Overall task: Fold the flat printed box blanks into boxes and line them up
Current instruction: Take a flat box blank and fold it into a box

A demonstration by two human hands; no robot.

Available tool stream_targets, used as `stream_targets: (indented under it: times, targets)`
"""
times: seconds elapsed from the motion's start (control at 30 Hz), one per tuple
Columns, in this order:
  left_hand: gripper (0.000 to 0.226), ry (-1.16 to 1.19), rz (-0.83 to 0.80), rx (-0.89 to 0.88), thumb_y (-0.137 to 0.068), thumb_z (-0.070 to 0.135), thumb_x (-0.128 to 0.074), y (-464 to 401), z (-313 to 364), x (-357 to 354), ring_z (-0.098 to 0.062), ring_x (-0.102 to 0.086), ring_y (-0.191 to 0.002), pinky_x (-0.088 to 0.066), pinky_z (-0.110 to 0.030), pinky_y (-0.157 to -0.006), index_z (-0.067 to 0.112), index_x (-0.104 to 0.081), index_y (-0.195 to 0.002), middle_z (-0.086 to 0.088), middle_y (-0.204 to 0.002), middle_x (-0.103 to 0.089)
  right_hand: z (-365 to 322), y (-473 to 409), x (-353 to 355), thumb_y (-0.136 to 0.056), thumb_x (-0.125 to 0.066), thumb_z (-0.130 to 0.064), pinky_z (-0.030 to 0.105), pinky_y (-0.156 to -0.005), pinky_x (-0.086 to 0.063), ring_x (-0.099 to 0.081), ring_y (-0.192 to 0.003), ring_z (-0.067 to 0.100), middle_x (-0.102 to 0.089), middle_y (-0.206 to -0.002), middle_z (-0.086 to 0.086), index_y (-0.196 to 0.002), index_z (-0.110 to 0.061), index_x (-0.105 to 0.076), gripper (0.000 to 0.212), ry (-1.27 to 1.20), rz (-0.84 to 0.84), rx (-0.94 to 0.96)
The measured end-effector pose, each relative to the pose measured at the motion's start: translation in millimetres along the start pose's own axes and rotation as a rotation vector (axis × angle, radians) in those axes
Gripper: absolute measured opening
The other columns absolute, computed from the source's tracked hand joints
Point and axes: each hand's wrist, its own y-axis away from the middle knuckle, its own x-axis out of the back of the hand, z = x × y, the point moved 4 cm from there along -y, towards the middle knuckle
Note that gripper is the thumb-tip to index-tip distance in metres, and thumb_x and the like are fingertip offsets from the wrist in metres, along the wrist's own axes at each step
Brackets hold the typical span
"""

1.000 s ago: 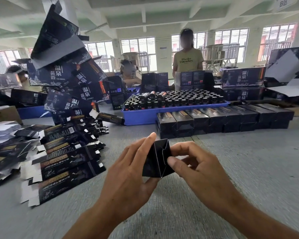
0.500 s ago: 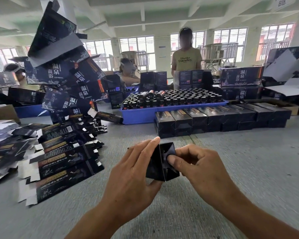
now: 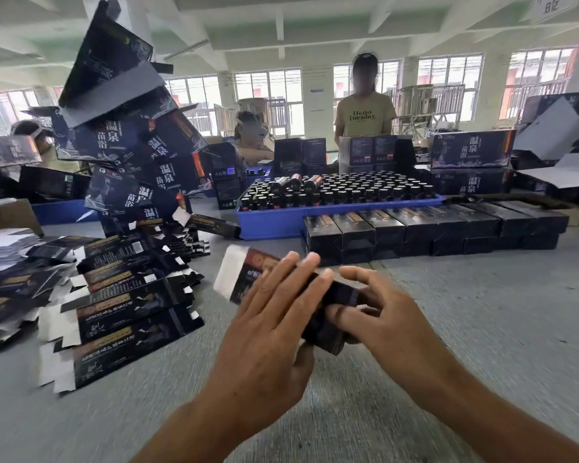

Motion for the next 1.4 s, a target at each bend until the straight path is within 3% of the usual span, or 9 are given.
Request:
stream_targets:
  times: [0.13,0.23,0.33,0.47,0.6,0.77,0.87,1.13,1.4]
  targets:
    - [0.069,0.136,0.204,0.348,-0.087,0.026,-0.062,0,-19,14,-0.007,-0.027,-0.146,-0.030,-0.032,-0.115,0.030,-0.035,-0.151,0.007,-0.157,-0.035,9,-5,5,-0.063,-0.074,-0.031,0.029,-0.076,-0.061,-0.073,-0.093,0.017,-0.076,-0.098,-0.006,-0.112,-0.033,-0.063,0.049,-0.146,-0.055,-0.103]
    - [0.041,0.737,0.198,0.593,-0.096,0.046,-0.059,0,-28,13,0.000,-0.055,-0.125,-0.047,-0.024,-0.099,0.056,-0.043,-0.132,0.018,-0.130,-0.063,14,-3,-3,-0.059,-0.079,-0.029,0.035,-0.086,-0.061,-0.073,-0.095,0.017,-0.076,-0.099,-0.004,-0.109,-0.027,-0.065,0.052,-0.140,-0.157,-0.169]
    - [0.051,1.059,0.198,0.737,-0.089,0.038,-0.060,2,-37,6,-0.009,-0.067,-0.111,-0.058,-0.031,-0.092,0.047,-0.048,-0.137,0.008,-0.121,-0.071,18,1,-8,-0.061,-0.085,-0.034,0.036,-0.089,-0.057,-0.073,-0.096,0.010,-0.075,-0.103,-0.009,-0.106,-0.033,-0.067,0.049,-0.012,-0.229,-0.175]
    - [0.064,1.070,0.238,0.740,-0.081,0.033,-0.070,4,-42,10,-0.016,-0.070,-0.108,-0.060,-0.039,-0.088,0.039,-0.048,-0.140,0.004,-0.118,-0.072,15,2,-9,-0.074,-0.084,-0.045,0.024,-0.086,-0.056,-0.071,-0.099,0.001,-0.074,-0.107,-0.019,-0.117,-0.036,-0.063,0.048,0.019,-0.244,-0.153]
    - [0.055,0.987,0.192,0.649,-0.081,0.030,-0.072,3,-34,9,-0.015,-0.069,-0.108,-0.059,-0.034,-0.085,0.050,-0.054,-0.129,0.009,-0.115,-0.071,-1,-1,4,-0.075,-0.071,-0.055,0.005,-0.072,-0.052,-0.065,-0.102,-0.010,-0.066,-0.111,-0.033,-0.129,-0.047,-0.052,0.057,0.006,-0.040,0.013]
    - [0.049,0.886,0.077,0.545,-0.091,0.019,-0.069,2,-21,5,-0.011,-0.064,-0.112,-0.054,-0.018,-0.080,0.053,-0.058,-0.124,0.015,-0.118,-0.067,-14,-2,12,-0.092,-0.064,-0.036,0.012,-0.084,-0.054,-0.064,-0.111,-0.005,-0.066,-0.121,-0.028,-0.127,-0.056,-0.056,0.041,0.000,0.015,0.168]
    - [0.046,0.876,0.065,0.534,-0.092,0.014,-0.069,3,-23,5,-0.010,-0.063,-0.113,-0.054,-0.018,-0.079,0.049,-0.061,-0.121,0.016,-0.120,-0.067,-17,0,10,-0.088,-0.059,-0.046,0.005,-0.080,-0.050,-0.062,-0.110,-0.010,-0.065,-0.118,-0.033,-0.124,-0.062,-0.056,0.039,0.048,-0.022,0.184]
    - [0.015,0.899,0.172,0.521,-0.087,0.039,-0.064,0,-21,14,-0.013,-0.068,-0.108,-0.054,-0.021,-0.082,0.036,-0.069,-0.102,0.012,-0.114,-0.069,-21,2,8,-0.090,-0.054,-0.044,0.013,-0.095,-0.050,-0.056,-0.121,-0.008,-0.063,-0.126,-0.030,-0.117,-0.046,-0.070,0.032,0.011,-0.050,0.225]
    - [0.014,0.968,0.149,0.501,-0.086,0.037,-0.062,-1,-19,15,-0.002,-0.064,-0.113,-0.053,-0.017,-0.083,0.037,-0.070,-0.097,0.029,-0.126,-0.062,-25,0,13,-0.093,-0.066,-0.011,0.008,-0.080,-0.051,-0.065,-0.111,-0.002,-0.069,-0.119,-0.022,-0.109,-0.046,-0.061,0.039,-0.089,-0.007,0.233]
